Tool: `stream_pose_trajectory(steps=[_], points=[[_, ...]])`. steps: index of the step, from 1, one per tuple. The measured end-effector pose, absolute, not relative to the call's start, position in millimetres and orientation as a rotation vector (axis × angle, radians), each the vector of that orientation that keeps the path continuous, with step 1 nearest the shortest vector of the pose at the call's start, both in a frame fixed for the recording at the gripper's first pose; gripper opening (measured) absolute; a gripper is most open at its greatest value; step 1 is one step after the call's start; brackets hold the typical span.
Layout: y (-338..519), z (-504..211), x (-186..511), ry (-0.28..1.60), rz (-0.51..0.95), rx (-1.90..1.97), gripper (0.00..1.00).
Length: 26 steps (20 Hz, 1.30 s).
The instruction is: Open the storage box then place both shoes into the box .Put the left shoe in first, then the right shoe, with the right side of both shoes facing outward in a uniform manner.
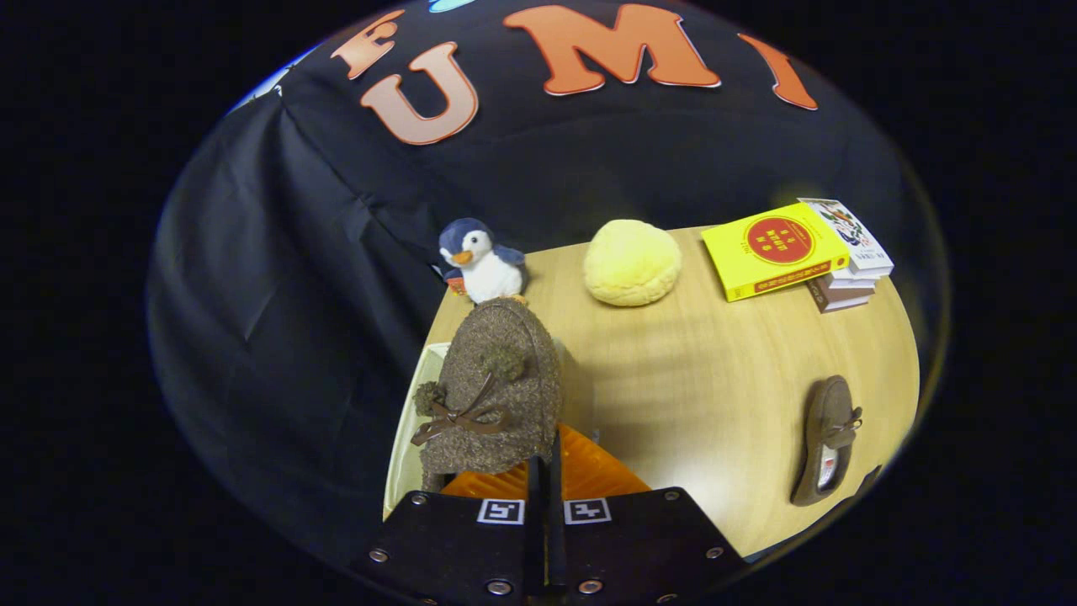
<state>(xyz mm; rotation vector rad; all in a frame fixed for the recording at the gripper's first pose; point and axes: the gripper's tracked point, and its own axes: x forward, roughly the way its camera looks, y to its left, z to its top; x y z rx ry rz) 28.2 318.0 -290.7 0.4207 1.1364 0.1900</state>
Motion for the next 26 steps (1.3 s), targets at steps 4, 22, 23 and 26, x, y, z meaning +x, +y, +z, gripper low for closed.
stream_pose_trajectory(steps=[4,22,23,26], points=[[371.4,-319.3,20.0,1.225,0.19,0.432,0.03],[451.4,-395.4,-6.3,1.403,0.254,0.431,0.47],[446.9,-384.3,-2.2,1.377,0.28,0.453,0.54],[423.5,-337.3,6.6,1.311,0.348,0.53,0.74]])
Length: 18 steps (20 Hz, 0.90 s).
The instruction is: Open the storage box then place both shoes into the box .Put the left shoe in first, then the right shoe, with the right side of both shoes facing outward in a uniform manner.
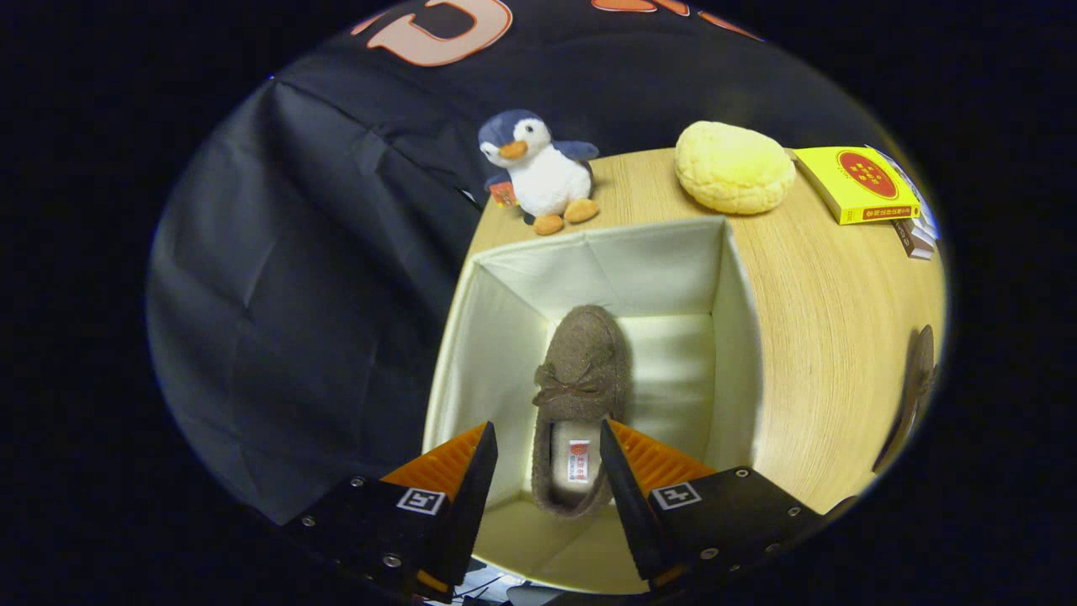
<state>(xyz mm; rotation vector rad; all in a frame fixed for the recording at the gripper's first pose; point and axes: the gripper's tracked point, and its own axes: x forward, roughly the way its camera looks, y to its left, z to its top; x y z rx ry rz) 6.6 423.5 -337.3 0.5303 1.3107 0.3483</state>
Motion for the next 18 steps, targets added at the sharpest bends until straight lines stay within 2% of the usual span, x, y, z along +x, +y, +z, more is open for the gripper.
stream_pose_trajectory(steps=[3,7,12,18], points=[[377.4,-294.0,15.7,1.202,0.376,0.536,0.81],[289.6,-274.6,14.3,1.116,0.32,0.476,0.89],[182.0,-307.0,-19.1,1.117,0.192,0.358,0.96],[76.8,-355.0,-70.7,1.183,0.043,0.289,0.98]])
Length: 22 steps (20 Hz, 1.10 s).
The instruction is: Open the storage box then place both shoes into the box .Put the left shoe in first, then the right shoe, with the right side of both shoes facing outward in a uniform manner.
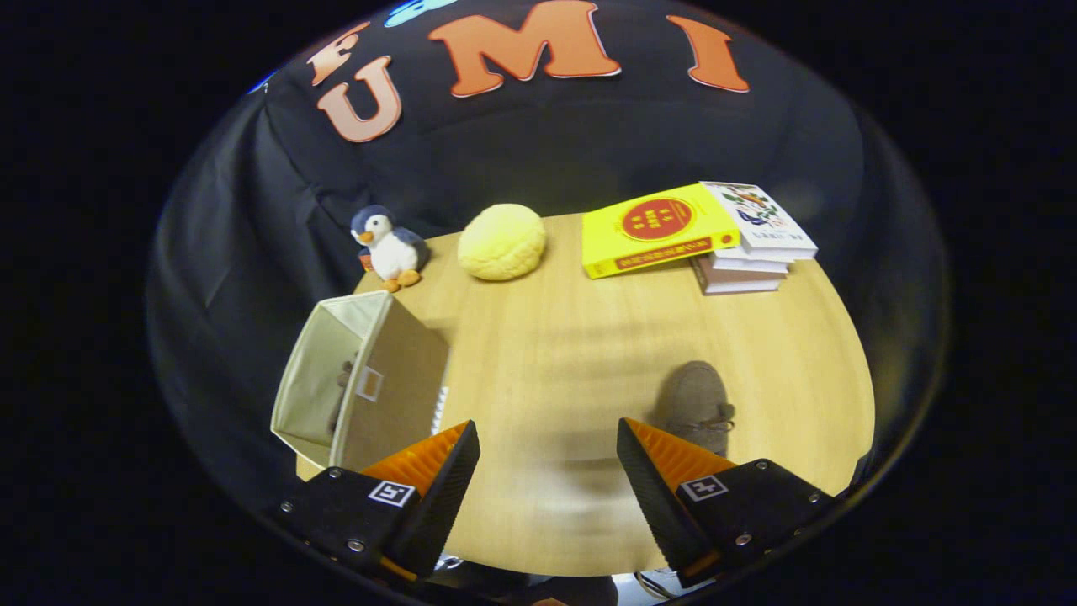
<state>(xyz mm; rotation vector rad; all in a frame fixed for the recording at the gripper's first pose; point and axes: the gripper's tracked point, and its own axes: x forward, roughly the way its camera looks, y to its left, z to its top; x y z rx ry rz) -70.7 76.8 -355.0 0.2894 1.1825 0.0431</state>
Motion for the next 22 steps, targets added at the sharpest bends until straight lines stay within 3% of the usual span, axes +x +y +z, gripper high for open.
stream_pose_trajectory(steps=[9,13,19,21,22], points=[[-29.8,-428.2,-141.3,1.285,-0.102,0.257,0.99],[-49.8,-463.7,-148.9,1.322,-0.103,0.233,0.97],[-57.3,-507.5,-128.3,1.322,-0.087,0.214,0.77],[-60.8,-520.3,-127.3,1.336,-0.091,0.162,0.67],[-55.4,-523.2,-127.2,1.342,-0.075,0.168,0.57]])
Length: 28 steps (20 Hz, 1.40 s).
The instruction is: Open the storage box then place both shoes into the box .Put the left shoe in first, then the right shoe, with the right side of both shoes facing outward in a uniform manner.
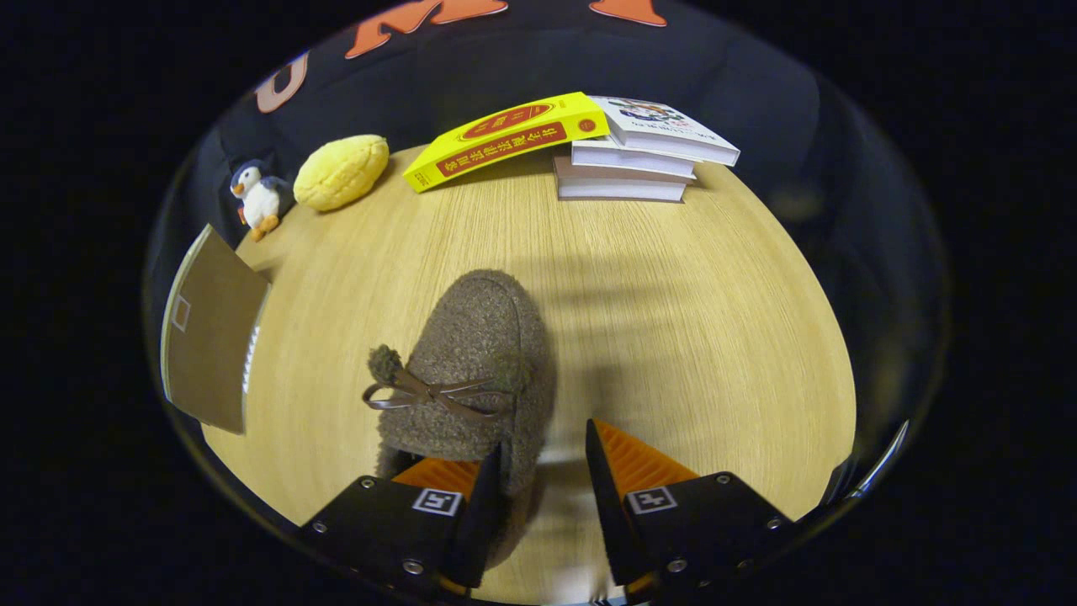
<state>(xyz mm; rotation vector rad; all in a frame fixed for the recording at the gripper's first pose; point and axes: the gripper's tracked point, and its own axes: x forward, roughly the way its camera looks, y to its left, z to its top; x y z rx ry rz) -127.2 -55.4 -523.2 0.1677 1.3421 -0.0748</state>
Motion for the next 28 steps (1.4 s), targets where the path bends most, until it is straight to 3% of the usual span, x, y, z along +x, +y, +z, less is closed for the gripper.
stream_pose_trajectory(steps=[1,4,6,14,28], points=[[-49.6,-525.3,-126.2,1.343,-0.074,0.186,0.5],[-45.8,-523.7,-125.2,1.361,-0.1,0.201,0.14],[-46.2,-521.3,-126.3,1.389,-0.129,0.225,0.06],[5.5,-434.7,-80.8,1.285,-0.199,0.327,0.03],[229.7,-301.1,8.9,1.158,0.079,0.281,0.03]])
